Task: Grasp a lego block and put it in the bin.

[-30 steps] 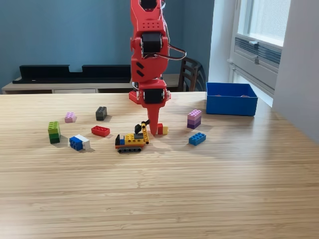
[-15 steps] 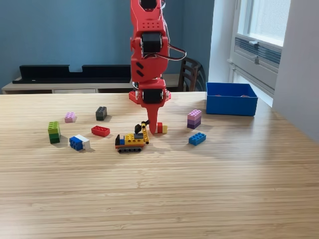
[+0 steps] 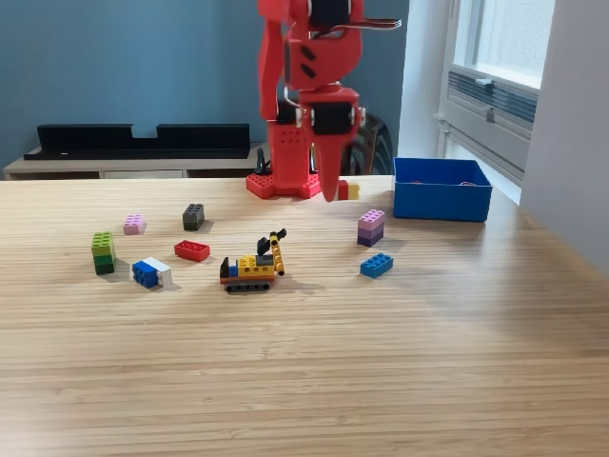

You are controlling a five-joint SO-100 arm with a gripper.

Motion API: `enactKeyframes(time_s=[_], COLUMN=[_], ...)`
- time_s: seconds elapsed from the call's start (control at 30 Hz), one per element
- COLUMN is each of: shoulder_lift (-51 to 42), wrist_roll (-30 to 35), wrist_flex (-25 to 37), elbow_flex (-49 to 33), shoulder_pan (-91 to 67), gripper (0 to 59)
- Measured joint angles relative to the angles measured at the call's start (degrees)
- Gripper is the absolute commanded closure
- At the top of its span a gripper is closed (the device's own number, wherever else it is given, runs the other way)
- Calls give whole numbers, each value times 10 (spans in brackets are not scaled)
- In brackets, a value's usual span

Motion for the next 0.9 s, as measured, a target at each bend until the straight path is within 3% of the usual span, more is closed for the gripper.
enactKeyframes(time_s=[0.37,0.63,0.9], shoulder_lift=[0,-3,-3], wrist_roll=[64,58,35], wrist_flex=[13,43,54], elbow_flex=[-4,-68,-75], shoulder_pan=[-281,-463,-559], gripper=[586,586,585])
